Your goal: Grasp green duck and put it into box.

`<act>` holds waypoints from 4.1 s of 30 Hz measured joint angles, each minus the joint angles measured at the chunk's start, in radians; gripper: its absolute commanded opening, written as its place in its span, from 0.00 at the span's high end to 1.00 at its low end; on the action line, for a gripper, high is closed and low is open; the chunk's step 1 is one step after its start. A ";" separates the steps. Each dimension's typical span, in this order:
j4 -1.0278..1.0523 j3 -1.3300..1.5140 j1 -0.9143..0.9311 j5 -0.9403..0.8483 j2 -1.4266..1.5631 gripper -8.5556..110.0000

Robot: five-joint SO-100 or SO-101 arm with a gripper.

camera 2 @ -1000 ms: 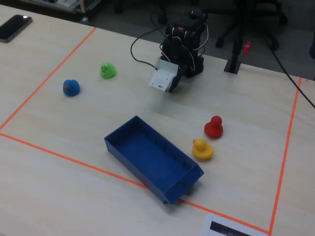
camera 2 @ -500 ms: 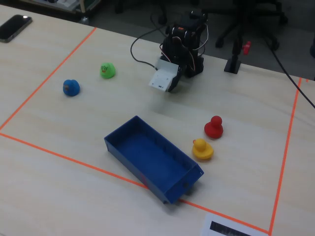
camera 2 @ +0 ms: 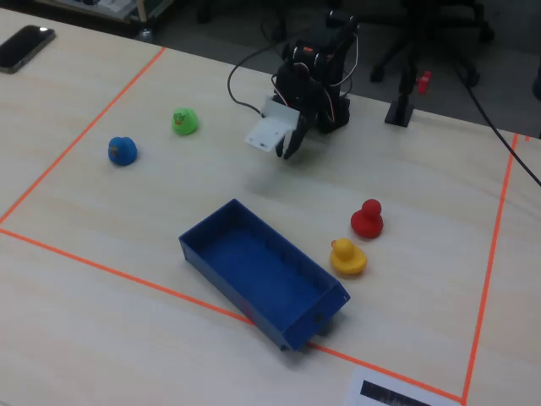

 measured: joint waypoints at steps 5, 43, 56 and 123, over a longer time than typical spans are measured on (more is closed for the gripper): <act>-0.067 -0.328 0.172 0.058 -0.321 0.91; -0.592 -0.741 1.100 -0.101 -1.138 0.50; -0.769 -0.538 1.085 -0.126 -1.111 0.48; -0.790 -0.575 0.902 0.121 -1.066 0.93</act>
